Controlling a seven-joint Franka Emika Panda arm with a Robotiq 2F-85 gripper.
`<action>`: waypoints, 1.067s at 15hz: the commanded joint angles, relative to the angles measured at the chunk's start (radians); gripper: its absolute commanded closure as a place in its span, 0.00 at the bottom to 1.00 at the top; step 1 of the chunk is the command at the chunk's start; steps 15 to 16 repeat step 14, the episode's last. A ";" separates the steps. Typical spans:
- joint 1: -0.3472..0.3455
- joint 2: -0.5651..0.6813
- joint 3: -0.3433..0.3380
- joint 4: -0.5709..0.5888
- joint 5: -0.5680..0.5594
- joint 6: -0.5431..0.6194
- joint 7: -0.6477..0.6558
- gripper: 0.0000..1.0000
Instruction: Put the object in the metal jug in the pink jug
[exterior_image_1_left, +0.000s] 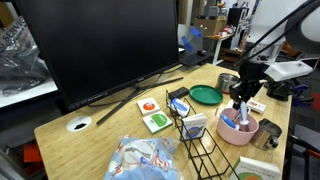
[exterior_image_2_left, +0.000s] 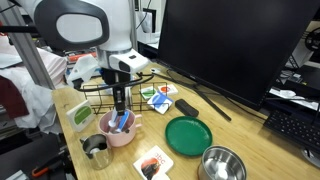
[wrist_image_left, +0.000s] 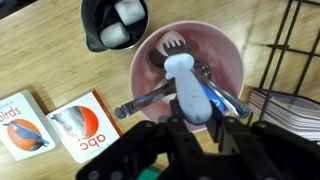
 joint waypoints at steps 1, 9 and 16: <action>0.005 0.029 -0.008 0.027 0.025 -0.010 -0.028 0.40; 0.003 0.018 -0.002 0.030 0.008 -0.003 -0.024 0.09; 0.003 0.018 -0.002 0.031 0.009 -0.004 -0.028 0.00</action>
